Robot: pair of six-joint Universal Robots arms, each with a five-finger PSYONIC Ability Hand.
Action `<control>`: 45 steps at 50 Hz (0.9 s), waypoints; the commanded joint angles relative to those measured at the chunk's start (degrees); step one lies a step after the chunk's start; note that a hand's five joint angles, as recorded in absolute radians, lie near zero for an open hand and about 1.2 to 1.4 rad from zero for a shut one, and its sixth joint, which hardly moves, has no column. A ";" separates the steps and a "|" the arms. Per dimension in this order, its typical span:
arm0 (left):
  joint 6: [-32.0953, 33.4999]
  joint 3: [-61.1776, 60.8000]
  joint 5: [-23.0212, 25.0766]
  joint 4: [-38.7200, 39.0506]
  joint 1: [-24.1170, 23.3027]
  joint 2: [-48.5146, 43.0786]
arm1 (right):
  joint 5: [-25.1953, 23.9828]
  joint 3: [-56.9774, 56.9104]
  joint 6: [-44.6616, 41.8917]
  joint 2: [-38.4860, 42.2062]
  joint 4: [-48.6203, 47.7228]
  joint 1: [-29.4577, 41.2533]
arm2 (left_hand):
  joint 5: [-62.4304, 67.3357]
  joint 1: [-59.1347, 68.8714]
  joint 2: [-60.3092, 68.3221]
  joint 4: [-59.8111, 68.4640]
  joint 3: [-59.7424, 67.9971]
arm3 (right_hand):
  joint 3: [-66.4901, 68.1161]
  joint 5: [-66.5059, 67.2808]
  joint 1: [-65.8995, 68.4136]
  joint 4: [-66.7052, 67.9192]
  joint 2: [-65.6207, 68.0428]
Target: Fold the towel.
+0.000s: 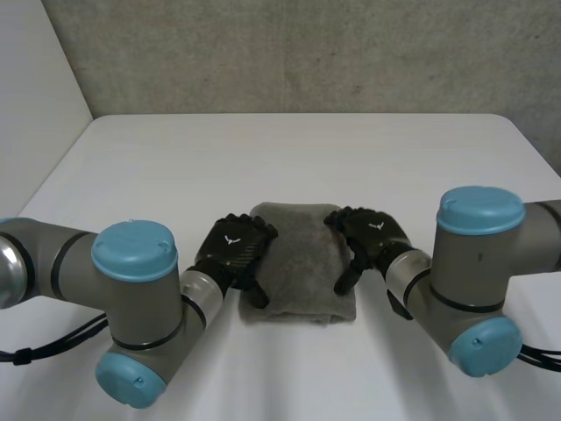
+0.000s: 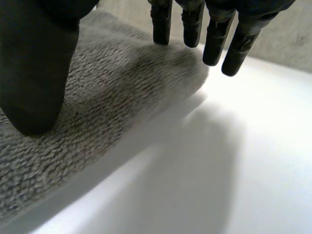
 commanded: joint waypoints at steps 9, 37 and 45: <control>-0.72 -0.11 -6.27 -3.50 0.52 17.19 | 1.78 1.38 -0.86 -18.95 0.13 -1.67 | -2.49 -5.61 -3.53 -3.36 -2.94 | -2.47 -3.63 -3.51 -4.37 -4.31; -9.68 7.09 -8.56 -18.88 5.88 27.20 | 6.62 -0.12 -3.76 -28.01 5.31 -5.89 | -2.49 -5.61 -3.53 -3.36 -2.94 | -2.47 -3.63 -3.51 -4.37 -4.31; -9.86 6.74 -8.56 -18.70 5.88 27.56 | 6.71 -0.12 -3.76 -27.92 5.22 -6.07 | -2.49 -5.61 -3.53 -3.36 -2.94 | -2.47 -3.63 -3.51 -4.37 -4.31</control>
